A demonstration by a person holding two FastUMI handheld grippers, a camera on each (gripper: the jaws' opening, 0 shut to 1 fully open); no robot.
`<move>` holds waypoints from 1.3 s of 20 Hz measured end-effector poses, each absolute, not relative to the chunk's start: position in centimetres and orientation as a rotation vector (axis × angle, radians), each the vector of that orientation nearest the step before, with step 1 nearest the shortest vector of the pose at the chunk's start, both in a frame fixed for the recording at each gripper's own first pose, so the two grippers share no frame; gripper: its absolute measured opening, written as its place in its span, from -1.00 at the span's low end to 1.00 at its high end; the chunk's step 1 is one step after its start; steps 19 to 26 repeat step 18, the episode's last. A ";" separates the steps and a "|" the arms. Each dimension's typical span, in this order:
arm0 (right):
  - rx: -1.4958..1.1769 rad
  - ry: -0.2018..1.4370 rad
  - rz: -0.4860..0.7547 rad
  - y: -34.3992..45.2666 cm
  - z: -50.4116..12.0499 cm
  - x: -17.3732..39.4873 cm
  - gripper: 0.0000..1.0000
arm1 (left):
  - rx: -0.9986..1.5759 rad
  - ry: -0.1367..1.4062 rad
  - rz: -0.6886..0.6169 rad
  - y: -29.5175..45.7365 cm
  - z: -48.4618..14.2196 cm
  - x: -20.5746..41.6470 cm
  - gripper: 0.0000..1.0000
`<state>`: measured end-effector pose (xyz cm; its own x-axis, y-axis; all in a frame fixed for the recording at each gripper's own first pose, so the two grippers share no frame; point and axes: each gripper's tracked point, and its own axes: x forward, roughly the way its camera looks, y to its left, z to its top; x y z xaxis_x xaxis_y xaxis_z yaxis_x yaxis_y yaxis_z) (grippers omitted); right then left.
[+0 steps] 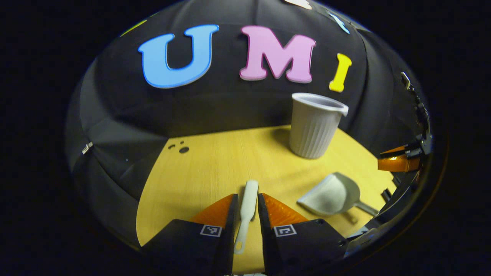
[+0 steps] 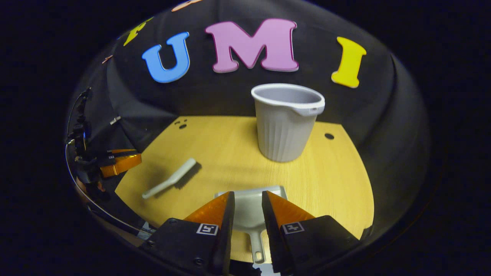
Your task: Pick up the small broom and dustpan from the desktop, sweep the trash into the dustpan with the broom, and then empty the trash into the garbage bin.
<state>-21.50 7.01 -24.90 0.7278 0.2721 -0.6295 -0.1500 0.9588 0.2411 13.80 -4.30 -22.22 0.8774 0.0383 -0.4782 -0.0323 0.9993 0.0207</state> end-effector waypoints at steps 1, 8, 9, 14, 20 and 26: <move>0.181 0.654 0.237 7.0 -22.8 -20.6 -0.10 | 0.009 0.446 0.046 -4.3 -20.0 14.4 -0.31; 0.175 0.386 0.259 7.4 -14.5 -16.7 -0.11 | 0.008 0.152 0.051 -5.1 -8.8 15.2 -0.31; 0.157 0.387 0.250 6.9 -14.6 -16.4 -0.11 | 0.018 0.151 0.056 -5.1 -8.6 14.9 -0.31; 0.118 0.430 0.277 7.7 -15.6 -16.5 -0.10 | -0.009 0.161 0.084 -6.5 -8.9 13.3 -0.31; 0.101 0.438 0.307 8.7 -15.5 -16.9 -0.10 | -0.011 0.186 0.113 -6.3 -9.2 12.3 -0.32; 0.101 0.438 0.307 8.7 -15.5 -16.9 -0.10 | -0.011 0.186 0.113 -6.3 -9.2 12.3 -0.32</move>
